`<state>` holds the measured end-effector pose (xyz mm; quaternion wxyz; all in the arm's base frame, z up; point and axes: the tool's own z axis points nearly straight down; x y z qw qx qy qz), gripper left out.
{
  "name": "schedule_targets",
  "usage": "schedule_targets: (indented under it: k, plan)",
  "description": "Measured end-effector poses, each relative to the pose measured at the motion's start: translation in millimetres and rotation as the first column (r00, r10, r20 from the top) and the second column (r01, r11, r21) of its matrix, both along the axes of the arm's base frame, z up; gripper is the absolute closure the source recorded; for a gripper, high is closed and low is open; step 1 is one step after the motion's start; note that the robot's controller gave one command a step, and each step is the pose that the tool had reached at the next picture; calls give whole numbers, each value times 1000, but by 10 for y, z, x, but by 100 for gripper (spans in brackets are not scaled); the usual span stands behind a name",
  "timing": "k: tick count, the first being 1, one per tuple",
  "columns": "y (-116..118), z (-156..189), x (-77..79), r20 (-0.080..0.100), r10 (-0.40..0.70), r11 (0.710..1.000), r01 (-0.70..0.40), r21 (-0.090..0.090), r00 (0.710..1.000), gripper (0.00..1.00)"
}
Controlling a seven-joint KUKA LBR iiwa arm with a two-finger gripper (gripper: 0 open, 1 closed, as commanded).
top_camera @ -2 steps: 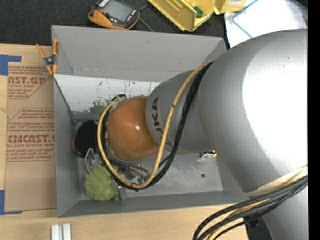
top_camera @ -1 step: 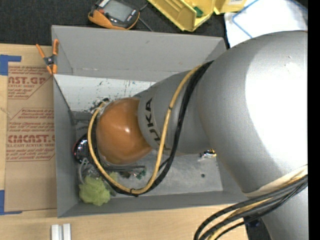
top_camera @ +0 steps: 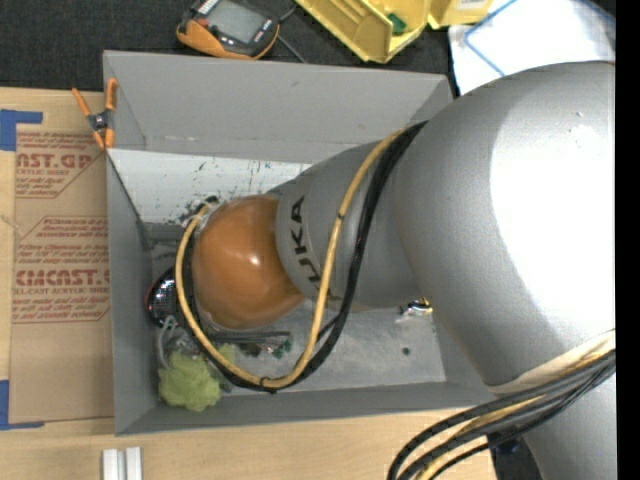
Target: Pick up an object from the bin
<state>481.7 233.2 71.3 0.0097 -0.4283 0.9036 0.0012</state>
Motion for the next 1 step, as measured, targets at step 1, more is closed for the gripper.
schedule_targets:
  k: [1]
  plan:
    - [-2,170,-8,-2,-1,1000,1,-1,1000,100]
